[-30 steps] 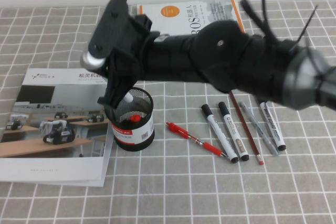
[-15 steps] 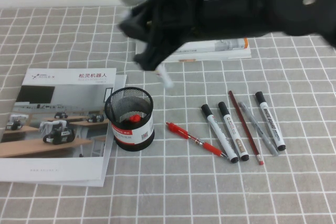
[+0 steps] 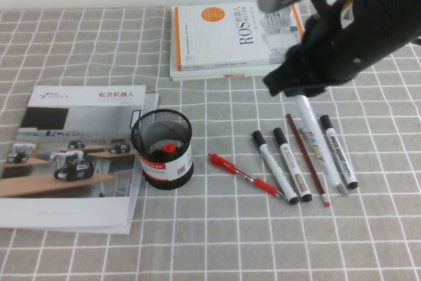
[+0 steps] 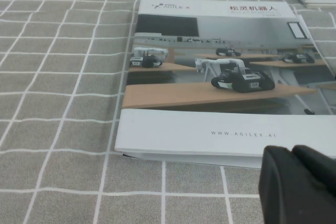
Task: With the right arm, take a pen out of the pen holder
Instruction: 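Take a marker out of the pen holder and lay it on the table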
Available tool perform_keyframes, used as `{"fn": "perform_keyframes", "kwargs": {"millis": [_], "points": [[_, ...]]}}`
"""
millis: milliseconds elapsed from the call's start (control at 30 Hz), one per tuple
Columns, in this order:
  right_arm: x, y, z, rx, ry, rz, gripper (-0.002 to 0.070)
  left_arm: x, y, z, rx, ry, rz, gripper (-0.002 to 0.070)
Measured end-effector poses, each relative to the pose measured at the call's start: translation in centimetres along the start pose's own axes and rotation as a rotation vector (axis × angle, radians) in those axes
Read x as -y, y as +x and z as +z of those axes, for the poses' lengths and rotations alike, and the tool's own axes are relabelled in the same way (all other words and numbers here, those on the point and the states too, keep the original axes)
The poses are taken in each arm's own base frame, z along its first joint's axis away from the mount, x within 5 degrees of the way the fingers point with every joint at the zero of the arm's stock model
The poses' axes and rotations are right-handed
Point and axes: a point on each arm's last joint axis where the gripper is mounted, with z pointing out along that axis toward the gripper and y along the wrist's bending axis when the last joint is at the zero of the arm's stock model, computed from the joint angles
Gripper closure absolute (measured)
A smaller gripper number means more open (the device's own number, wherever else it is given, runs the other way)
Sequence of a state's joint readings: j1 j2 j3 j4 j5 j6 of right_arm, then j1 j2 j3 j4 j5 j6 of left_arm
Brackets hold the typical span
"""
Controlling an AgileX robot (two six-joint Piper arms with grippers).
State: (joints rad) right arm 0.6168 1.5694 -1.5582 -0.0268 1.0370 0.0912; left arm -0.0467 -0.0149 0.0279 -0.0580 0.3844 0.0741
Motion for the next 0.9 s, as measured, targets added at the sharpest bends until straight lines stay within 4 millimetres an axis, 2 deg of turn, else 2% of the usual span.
{"fn": "perform_keyframes", "kwargs": {"millis": [200, 467, 700, 900], "points": [[2.3, 0.3, 2.6, -0.098, 0.036, 0.102, 0.0580, 0.0, 0.0, 0.0, 0.000, 0.000, 0.000, 0.0678], [5.5, 0.7, 7.3, -0.208, 0.046, 0.215, 0.0580, 0.0, 0.0, 0.0, 0.000, 0.000, 0.000, 0.0678], [10.0, 1.6, 9.0, -0.255, 0.101, 0.312, 0.0580, 0.0, 0.0, 0.0, 0.000, 0.000, 0.000, 0.0678], [11.2, 2.2, 10.5, -0.297, 0.099, 0.341, 0.0580, 0.0, 0.0, 0.0, 0.000, 0.000, 0.000, 0.0678]]}}
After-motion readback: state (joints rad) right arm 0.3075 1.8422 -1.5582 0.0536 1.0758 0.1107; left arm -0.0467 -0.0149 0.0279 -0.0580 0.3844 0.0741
